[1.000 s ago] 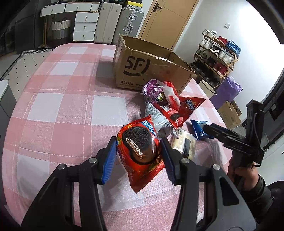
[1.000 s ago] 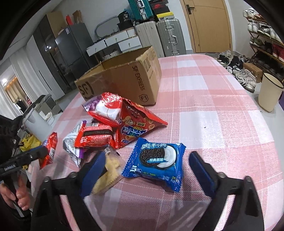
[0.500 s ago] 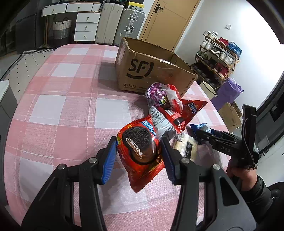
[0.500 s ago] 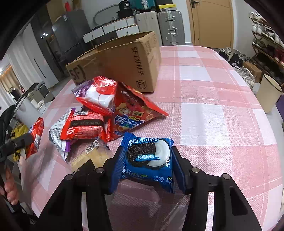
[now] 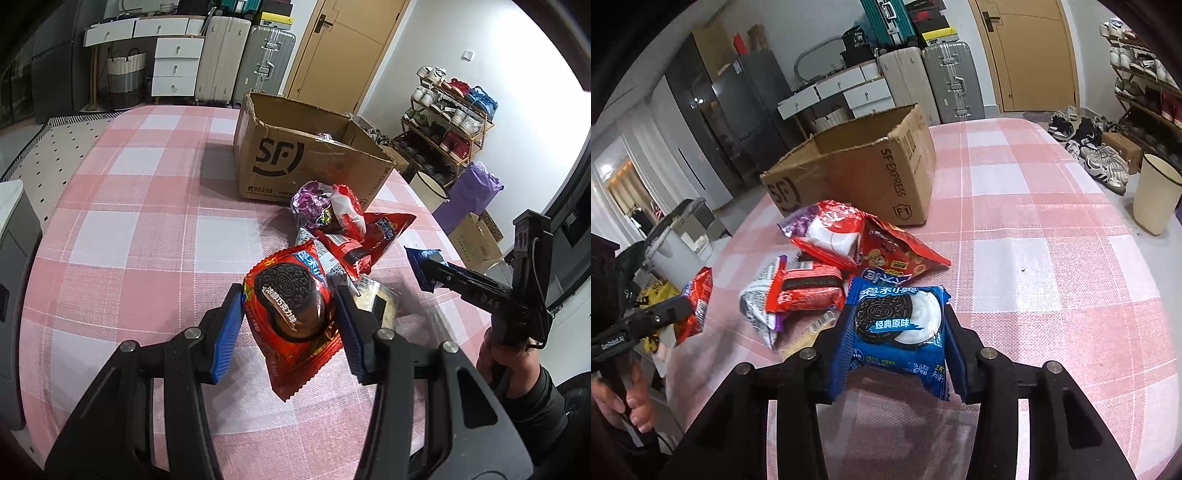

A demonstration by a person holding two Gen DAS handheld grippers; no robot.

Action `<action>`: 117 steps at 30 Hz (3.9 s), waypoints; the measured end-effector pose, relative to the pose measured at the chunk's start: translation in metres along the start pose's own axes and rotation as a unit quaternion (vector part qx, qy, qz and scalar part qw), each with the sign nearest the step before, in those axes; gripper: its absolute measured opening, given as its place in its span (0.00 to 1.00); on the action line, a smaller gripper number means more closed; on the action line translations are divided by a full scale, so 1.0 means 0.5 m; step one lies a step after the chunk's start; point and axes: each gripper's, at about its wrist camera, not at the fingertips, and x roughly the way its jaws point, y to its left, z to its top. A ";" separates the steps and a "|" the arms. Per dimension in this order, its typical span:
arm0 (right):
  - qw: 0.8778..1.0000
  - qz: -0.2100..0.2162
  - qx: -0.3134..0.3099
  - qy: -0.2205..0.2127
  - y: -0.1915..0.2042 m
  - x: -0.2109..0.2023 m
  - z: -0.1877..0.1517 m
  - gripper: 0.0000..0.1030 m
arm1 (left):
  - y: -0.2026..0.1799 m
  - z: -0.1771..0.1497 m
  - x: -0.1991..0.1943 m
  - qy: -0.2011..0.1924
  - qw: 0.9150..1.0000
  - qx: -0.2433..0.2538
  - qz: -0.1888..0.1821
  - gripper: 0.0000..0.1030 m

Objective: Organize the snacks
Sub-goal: 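Carry both Oreo packs over the box and open both tools to drop them, then withdraw both open tools from the box back toward the snack pile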

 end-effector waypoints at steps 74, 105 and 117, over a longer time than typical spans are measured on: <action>0.992 0.084 -0.082 -0.046 0.125 0.134 0.493 0.44 | -0.062 0.539 0.308 0.013 0.999 0.039 -0.005 0.45; 0.985 0.085 -0.090 -0.124 0.157 -0.084 0.413 0.67 | -0.127 0.445 0.076 -0.071 0.995 0.060 0.044 0.82; 0.977 0.090 -0.100 -0.163 0.194 -0.209 0.335 0.82 | -0.161 0.367 -0.072 -0.124 0.989 0.059 0.046 0.99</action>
